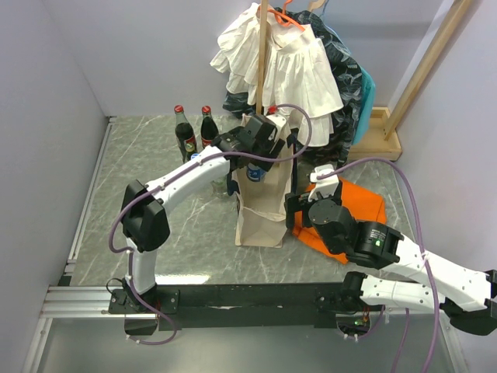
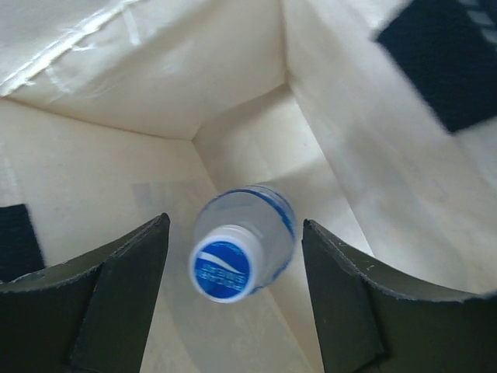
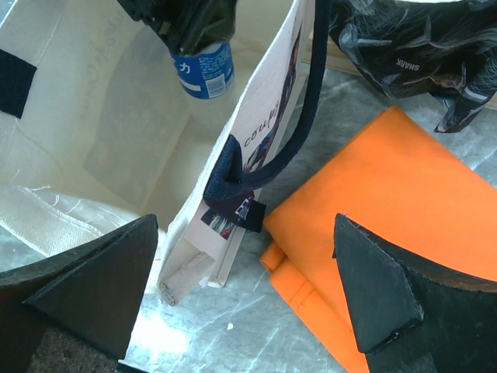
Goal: Take the beverage out of the canvas bag
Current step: Take out the drink from the canvas bag.
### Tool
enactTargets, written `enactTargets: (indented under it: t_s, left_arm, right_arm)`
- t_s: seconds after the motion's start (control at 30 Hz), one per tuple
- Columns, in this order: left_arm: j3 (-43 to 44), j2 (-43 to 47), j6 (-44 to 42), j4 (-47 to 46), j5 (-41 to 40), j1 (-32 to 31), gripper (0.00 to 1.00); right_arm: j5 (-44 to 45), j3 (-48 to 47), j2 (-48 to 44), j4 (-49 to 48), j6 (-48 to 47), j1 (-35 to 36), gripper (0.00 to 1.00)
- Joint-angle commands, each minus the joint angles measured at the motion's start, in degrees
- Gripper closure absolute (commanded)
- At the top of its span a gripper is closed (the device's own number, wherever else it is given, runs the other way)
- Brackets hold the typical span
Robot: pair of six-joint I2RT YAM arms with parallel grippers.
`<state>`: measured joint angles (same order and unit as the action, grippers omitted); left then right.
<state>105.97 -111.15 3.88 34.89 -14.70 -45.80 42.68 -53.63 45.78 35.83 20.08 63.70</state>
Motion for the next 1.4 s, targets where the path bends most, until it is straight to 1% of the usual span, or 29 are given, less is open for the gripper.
enactTargets:
  t_s: [0.0,0.07,0.13,0.2,0.3,0.33,0.4,0.43,0.47,0.5,0.57,0.6,0.63,0.67,0.7,0.8,0.9,0.97,1.07,1.17,1.37]
  left_arm:
    - [-0.33,2.87,2.97,-1.67,0.54,2.2,0.26]
    - [-1.12,3.66,3.76,-2.19,3.53,3.26,0.27]
    - [-1.21,4.01,3.94,-1.76,4.33,3.52,0.31]
    - [-1.38,3.93,3.94,-1.32,4.68,3.53,0.32]
    - [-2.7,4.54,3.77,-2.37,6.08,3.7,0.38]
    - [-2.79,4.63,3.77,-2.29,6.61,3.79,0.44]
    - [-2.35,4.54,4.03,-1.85,7.84,3.7,0.47]
    - [-1.74,4.54,4.03,-0.98,8.1,3.7,0.51]
    - [-1.56,4.46,4.2,-0.62,7.93,3.7,0.53]
    - [-1.3,4.63,4.12,-0.18,7.93,3.7,0.53]
    - [-1.03,4.98,4.38,0.52,8.02,3.7,0.49]
    - [-1.03,5.5,4.38,0.7,8.11,3.7,0.46]
    - [-1.12,5.68,4.47,0.96,8.19,3.7,0.4]
    - [-1.21,5.77,4.47,1.14,8.28,3.7,0.38]
    - [-1.12,5.86,4.47,1.4,8.02,3.79,0.32]
    - [-0.59,5.77,4.65,2.63,7.67,3.7,0.24]
    - [-1.55,6.04,4.38,2.11,7.58,3.7,0.25]
    - [-1.3,5.6,4.47,2.72,8.02,3.7,0.28]
    - [-1.3,5.42,4.47,2.64,8.63,3.7,0.32]
    - [-1.12,5.42,4.38,2.46,9.25,3.7,0.41]
    - [-0.86,4.63,4.12,1.93,9.87,3.7,0.41]
  right_arm:
    - [1.8,-1.75,-1.13,-0.5,0.32,-0.07,0.0]
    - [1.88,-1.66,-1.04,-0.24,0.49,-0.07,0.0]
    - [1.97,-1.57,-0.87,0.02,0.58,-0.07,0.0]
    - [1.97,-1.31,-0.95,0.11,0.75,-0.07,0.0]
    - [1.97,-0.69,-1.22,-0.41,0.76,-0.07,0.0]
    - [1.97,-0.6,-1.22,-0.5,0.67,-0.07,0.0]
    - [1.88,-0.69,-1.04,-0.24,0.84,-0.07,0.0]
    - [1.88,-0.69,-0.96,-0.24,0.84,-0.07,0.0]
    - [1.8,-0.69,-0.87,-0.15,0.84,-0.07,0.0]
    - [1.88,-0.69,-0.87,-0.24,0.93,-0.07,0.0]
    - [1.71,-0.52,-0.87,-0.24,0.93,-0.07,0.0]
    - [1.62,-0.43,-0.87,-0.33,0.93,-0.07,0.0]
    - [1.62,-0.34,-0.87,-0.5,0.93,-0.07,0.0]
    - [1.53,-0.25,-0.87,-0.5,0.93,-0.07,0.0]
    - [1.36,-0.25,-0.78,-0.76,0.84,-0.16,0.0]
    - [1.18,-0.25,-0.43,-0.77,0.93,-0.07,0.0]
    - [1.18,-0.34,-0.16,-0.59,1.02,-0.07,0.0]
    - [1.36,-0.43,-0.08,-0.33,1.19,-0.07,0.0]
    - [1.53,-0.34,-0.16,-0.33,1.19,0.02,0.0]
    - [1.53,-0.34,-0.16,-0.41,1.19,-0.07,0.0]
    - [1.53,-0.34,0.19,-0.33,1.28,-0.07,0.0]
